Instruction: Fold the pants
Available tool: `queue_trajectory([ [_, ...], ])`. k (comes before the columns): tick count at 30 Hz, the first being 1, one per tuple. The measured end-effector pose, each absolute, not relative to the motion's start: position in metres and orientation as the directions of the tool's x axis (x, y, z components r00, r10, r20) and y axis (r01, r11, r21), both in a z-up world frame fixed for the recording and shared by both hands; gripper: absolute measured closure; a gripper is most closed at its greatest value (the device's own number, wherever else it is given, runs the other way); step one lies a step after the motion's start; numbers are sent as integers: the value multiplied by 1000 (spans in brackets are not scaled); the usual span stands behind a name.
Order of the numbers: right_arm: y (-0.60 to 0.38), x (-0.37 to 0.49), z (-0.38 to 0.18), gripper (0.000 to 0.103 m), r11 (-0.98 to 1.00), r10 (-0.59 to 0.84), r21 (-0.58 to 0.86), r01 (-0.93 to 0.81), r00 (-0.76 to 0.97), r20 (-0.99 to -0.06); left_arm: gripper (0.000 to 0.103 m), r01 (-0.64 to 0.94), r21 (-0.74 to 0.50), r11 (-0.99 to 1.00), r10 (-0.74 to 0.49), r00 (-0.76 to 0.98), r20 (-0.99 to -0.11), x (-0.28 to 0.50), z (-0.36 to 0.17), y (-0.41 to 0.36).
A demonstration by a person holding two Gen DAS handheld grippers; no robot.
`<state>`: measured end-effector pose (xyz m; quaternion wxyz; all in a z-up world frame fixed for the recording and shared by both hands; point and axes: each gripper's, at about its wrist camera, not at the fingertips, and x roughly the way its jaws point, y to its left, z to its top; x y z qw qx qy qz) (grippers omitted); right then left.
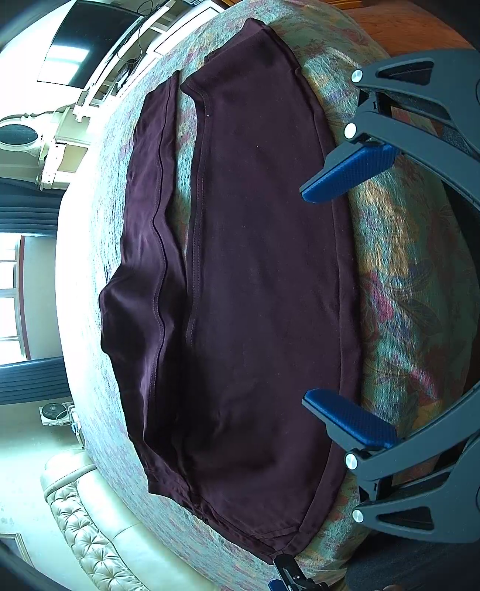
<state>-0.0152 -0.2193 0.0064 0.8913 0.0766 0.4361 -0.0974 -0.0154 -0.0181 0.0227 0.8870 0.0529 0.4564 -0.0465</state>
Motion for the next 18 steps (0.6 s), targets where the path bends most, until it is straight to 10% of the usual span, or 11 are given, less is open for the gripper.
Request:
queue_trajectory([
  [18, -216, -14, 1, 2, 971, -97, 55, 233, 591, -801, 4, 144, 40, 989, -51, 579, -814, -17, 24, -20],
])
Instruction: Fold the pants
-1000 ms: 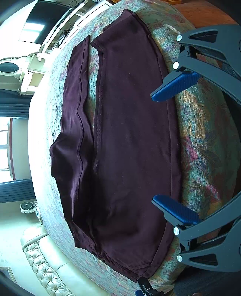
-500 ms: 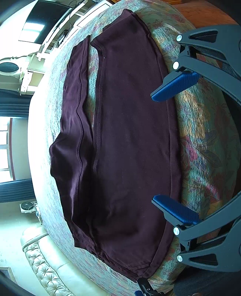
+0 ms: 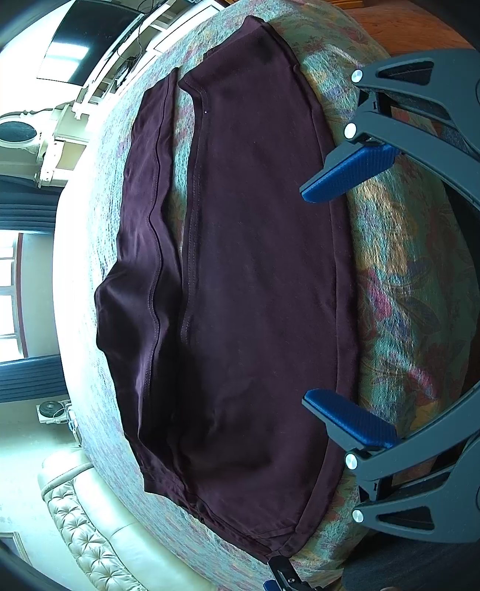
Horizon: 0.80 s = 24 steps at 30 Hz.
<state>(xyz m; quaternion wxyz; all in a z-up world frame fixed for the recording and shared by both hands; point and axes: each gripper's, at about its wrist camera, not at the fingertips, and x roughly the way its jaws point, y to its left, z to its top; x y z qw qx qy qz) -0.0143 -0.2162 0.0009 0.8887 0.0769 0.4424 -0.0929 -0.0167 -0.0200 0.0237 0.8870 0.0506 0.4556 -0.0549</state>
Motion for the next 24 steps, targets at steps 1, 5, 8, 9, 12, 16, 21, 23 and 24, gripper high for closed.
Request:
queue_trajectory([
  [1, -216, -14, 1, 2, 971, -96, 55, 233, 590, -802, 4, 144, 41, 989, -51, 579, -814, -17, 23, -20],
  [5, -214, -13, -1, 2, 972, -92, 56, 229, 587, -804, 4, 145, 38, 989, -53, 577, -815, -17, 23, -21],
  [8, -214, -13, -1, 2, 973, -89, 56, 226, 584, -807, 4, 144, 38, 989, -53, 576, -815, -17, 22, -20],
  [9, -214, -13, -2, 2, 973, -89, 56, 226, 582, -808, 4, 144, 37, 989, -54, 576, -816, -17, 22, -20],
  [12, -214, -13, -2, 2, 973, -86, 58, 225, 579, -811, 4, 146, 37, 989, -55, 575, -816, -16, 21, -19],
  [16, -214, -13, -2, 2, 973, -70, 72, 221, 573, -817, 4, 159, 24, 987, -71, 566, -822, -15, 20, -17],
  [21, -213, -7, 6, 2, 981, -19, 96, 167, 579, -815, 4, 265, -90, 960, -208, 463, -862, 2, 23, -6],
  [23, -214, 0, 12, 2, 986, 7, 105, 133, 588, -809, 4, 303, -63, 951, -214, 496, -841, 10, 31, 3],
  [24, -216, 8, 17, 2, 989, 25, 109, 105, 597, -802, 4, 333, -69, 940, -238, 499, -833, 19, 35, 9],
])
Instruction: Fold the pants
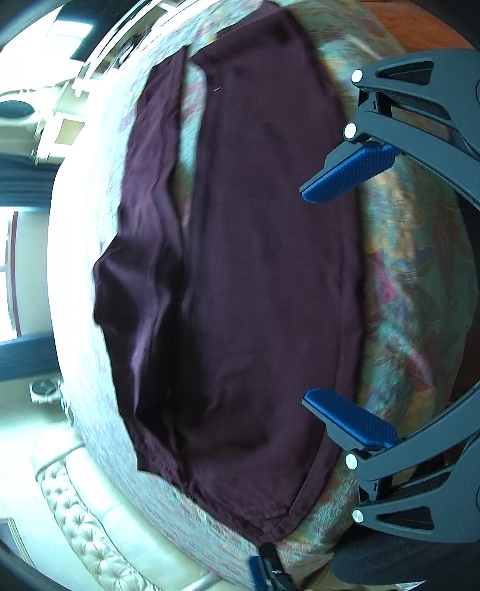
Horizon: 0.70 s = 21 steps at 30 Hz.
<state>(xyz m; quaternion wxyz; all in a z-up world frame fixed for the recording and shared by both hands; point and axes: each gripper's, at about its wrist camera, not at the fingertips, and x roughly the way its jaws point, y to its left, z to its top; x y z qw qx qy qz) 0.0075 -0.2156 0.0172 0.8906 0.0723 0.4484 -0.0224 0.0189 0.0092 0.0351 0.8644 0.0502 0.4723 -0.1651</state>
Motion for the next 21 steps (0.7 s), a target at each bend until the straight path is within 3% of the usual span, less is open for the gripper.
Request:
queue_trajectory([
  [3, -219, 36, 31, 2, 995, 57, 93, 25, 626, -778, 4, 349, -160, 924, -319, 467, -825, 63, 42, 35],
  [11, -230, 165, 59, 2, 969, 187, 26, -245, 661, -727, 4, 387, -90, 918, -284, 482, -829, 220, 15, 84],
  [15, -234, 249, 50, 2, 925, 214, -38, -379, 600, -771, 4, 420, -145, 896, -338, 434, -835, 294, -10, 101],
  [21, -246, 330, 7, 2, 886, 247, 52, -461, 375, -894, 5, 440, -239, 866, -411, 352, -841, 356, -37, 107],
])
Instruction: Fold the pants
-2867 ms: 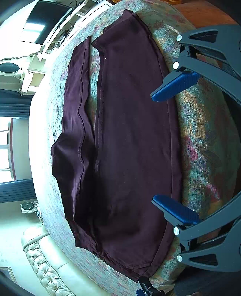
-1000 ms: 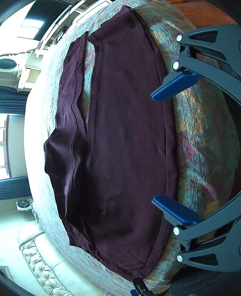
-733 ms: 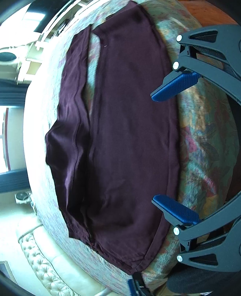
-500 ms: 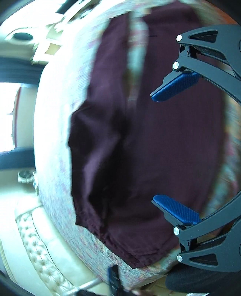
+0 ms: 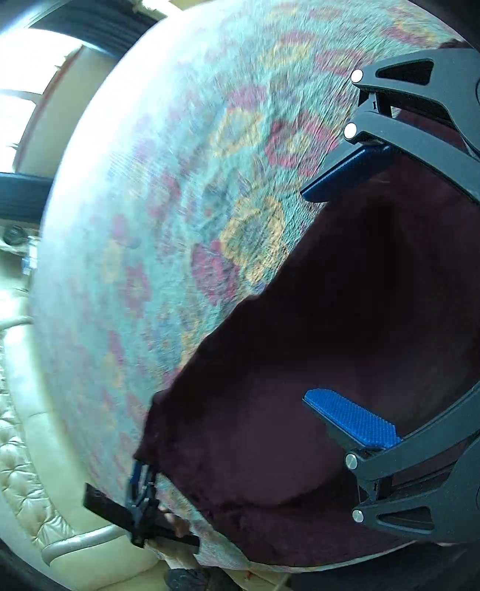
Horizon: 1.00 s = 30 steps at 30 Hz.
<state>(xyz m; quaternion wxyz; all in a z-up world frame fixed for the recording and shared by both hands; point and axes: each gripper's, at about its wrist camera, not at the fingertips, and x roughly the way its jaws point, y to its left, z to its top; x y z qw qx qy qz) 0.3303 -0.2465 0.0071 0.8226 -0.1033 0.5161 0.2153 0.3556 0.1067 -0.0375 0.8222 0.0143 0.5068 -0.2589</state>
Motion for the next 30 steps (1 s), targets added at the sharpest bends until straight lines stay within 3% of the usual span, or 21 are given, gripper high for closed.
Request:
queue_trajectory([
  [1, -246, 336, 2, 2, 883, 242, 56, -466, 349, -905, 6, 452, -251, 856, -424, 336, -841, 360, -39, 105],
  [2, -248, 342, -3, 2, 878, 244, 67, -475, 322, -915, 14, 472, -269, 839, -447, 318, -836, 362, -40, 101],
  [3, -249, 345, -7, 2, 871, 247, 76, -485, 297, -922, 41, 487, -270, 831, -452, 306, -838, 363, -42, 98],
  [4, -248, 346, -10, 7, 868, 249, 86, -490, 278, -928, 46, 500, -276, 821, -457, 284, -843, 365, -44, 94],
  [5, -248, 347, -13, 45, 861, 267, 119, -494, 240, -933, 49, 496, -276, 823, -454, 282, -845, 367, -46, 93],
  [6, -249, 351, -18, 68, 851, 311, 198, -486, 163, -936, 68, 498, -283, 820, -460, 277, -844, 368, -46, 93],
  [7, -251, 351, -20, 90, 853, 341, 257, -455, 113, -933, 81, 503, -306, 808, -477, 255, -841, 369, -45, 93],
  [9, -250, 347, -13, 91, 865, 324, 234, -445, 137, -936, 88, 503, -328, 800, -495, 244, -834, 369, -36, 94],
  [14, -236, 291, 51, 93, 888, 194, -16, -459, 407, -893, 89, 539, -326, 777, -549, 326, -769, 335, 22, 110],
  [19, -216, 174, 90, 99, 883, 81, -223, -412, 603, -794, 89, 611, -290, 737, -602, 396, -693, 254, 74, 141],
  [24, -183, 78, 59, 99, 872, 34, -282, -399, 625, -780, 89, 642, -268, 718, -604, 383, -699, 161, 70, 154],
  [28, -167, 44, 9, 98, 893, 48, -209, -400, 545, -837, 86, 601, -304, 739, -581, 341, -739, 120, 29, 156],
  [30, -163, 37, -12, 94, 910, 59, -154, -384, 490, -870, 76, 529, -380, 759, -586, 301, -752, 113, 1, 165],
])
